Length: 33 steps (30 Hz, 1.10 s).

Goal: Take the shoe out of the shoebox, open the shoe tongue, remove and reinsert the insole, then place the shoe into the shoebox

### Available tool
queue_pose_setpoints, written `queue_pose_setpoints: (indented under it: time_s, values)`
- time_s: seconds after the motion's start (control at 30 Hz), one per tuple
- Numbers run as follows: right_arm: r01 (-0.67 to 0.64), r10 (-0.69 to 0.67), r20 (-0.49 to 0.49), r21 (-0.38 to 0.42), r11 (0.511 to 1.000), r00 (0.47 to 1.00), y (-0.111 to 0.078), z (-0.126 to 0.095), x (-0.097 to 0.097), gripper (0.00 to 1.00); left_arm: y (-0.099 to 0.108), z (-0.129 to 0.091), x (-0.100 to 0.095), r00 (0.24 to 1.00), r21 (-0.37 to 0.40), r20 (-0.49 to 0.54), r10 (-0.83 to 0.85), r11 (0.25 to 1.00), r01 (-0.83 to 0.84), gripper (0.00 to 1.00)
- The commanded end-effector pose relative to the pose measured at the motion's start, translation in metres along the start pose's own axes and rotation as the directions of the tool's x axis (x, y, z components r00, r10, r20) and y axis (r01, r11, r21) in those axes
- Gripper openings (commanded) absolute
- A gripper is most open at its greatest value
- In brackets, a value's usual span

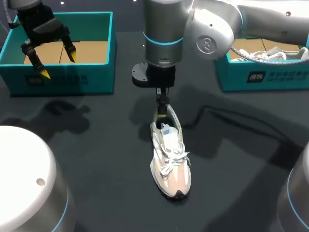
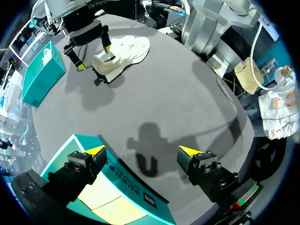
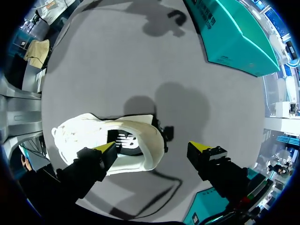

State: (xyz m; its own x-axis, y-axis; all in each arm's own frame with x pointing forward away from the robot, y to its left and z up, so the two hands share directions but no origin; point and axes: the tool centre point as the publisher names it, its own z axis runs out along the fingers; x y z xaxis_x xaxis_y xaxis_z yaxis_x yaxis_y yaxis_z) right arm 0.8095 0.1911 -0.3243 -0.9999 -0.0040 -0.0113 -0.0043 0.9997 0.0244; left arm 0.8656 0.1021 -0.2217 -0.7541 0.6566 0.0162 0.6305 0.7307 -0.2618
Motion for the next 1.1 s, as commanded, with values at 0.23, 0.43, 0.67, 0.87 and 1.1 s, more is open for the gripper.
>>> queue_pose_setpoints:
  time_s: [0.23, 0.43, 0.67, 0.87, 1.1]
  values:
    - [0.018, -0.018, 0.005, -0.004, 1.0, 1.0, -0.007, 0.03, -0.012, 1.0, 0.0, 0.0, 0.0, 1.0, -0.002, -0.002, 0.001, 1.0, -0.001, 1.0]
    - [0.015, -0.015, -0.009, -0.009, 1.0, 1.0, -0.011, 0.046, -0.019, 1.0, 0.0, 0.0, 0.0, 1.0, -0.002, -0.002, 0.001, 1.0, -0.001, 1.0]
    - [0.014, -0.015, -0.021, -0.022, 1.0, 1.0, -0.01, 0.057, -0.018, 0.98, 0.0, 0.0, 0.0, 1.0, -0.002, -0.002, 0.001, 1.0, -0.001, 1.0]
    - [0.013, -0.013, -0.036, -0.021, 1.0, 0.999, -0.009, 0.066, -0.016, 0.65, 0.0, 0.0, 0.0, 1.0, -0.002, -0.002, 0.001, 1.0, -0.001, 1.0]
    - [0.003, -0.004, -0.036, -0.026, 1.0, 0.999, -0.011, 0.066, -0.015, 0.0, 0.0, 0.0, 0.0, 1.0, -0.002, -0.002, 0.001, 1.0, -0.001, 1.0]
